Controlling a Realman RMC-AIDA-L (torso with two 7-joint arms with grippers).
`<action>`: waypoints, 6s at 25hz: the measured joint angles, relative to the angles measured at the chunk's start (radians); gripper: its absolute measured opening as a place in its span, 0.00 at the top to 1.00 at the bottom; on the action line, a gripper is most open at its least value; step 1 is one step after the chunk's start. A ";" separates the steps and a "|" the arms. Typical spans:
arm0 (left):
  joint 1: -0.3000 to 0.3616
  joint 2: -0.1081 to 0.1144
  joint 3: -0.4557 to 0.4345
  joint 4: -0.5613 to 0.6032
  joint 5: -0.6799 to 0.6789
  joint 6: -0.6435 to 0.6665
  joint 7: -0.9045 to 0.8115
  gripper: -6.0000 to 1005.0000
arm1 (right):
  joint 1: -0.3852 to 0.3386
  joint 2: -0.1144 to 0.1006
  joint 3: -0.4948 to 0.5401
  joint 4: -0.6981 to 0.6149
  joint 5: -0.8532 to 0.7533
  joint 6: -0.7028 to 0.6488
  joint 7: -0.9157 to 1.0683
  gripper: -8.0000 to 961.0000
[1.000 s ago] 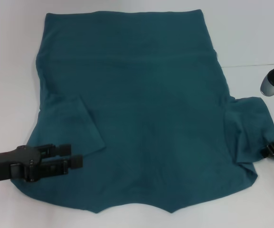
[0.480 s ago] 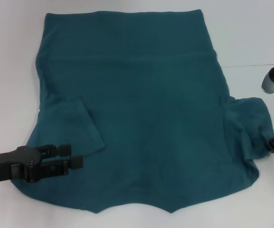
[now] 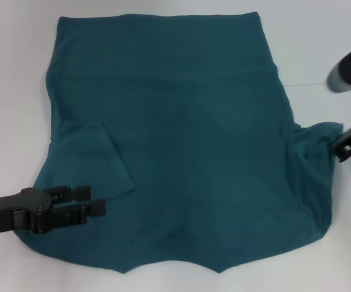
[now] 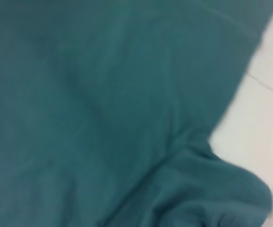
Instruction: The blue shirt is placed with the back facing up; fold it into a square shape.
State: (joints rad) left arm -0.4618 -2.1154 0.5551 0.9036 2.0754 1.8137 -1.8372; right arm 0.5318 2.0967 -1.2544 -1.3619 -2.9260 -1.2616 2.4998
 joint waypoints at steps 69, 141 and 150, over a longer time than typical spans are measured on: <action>0.046 -0.008 -0.035 0.201 0.389 -0.246 -0.616 0.25 | 0.063 -0.007 0.113 0.015 0.456 -0.171 -0.205 0.03; -0.091 0.023 0.085 0.006 0.432 -0.364 -0.605 0.98 | -0.046 -0.001 0.127 0.035 0.158 -0.313 0.162 0.05; -0.087 0.023 0.085 0.003 0.431 -0.370 -0.600 0.98 | -0.039 0.000 0.045 0.077 0.158 -0.271 0.179 0.10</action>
State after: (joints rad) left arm -0.5489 -2.0923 0.6397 0.9066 2.5069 1.4436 -2.4375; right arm 0.4929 2.0969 -1.2092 -1.2846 -2.7681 -1.5325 2.6784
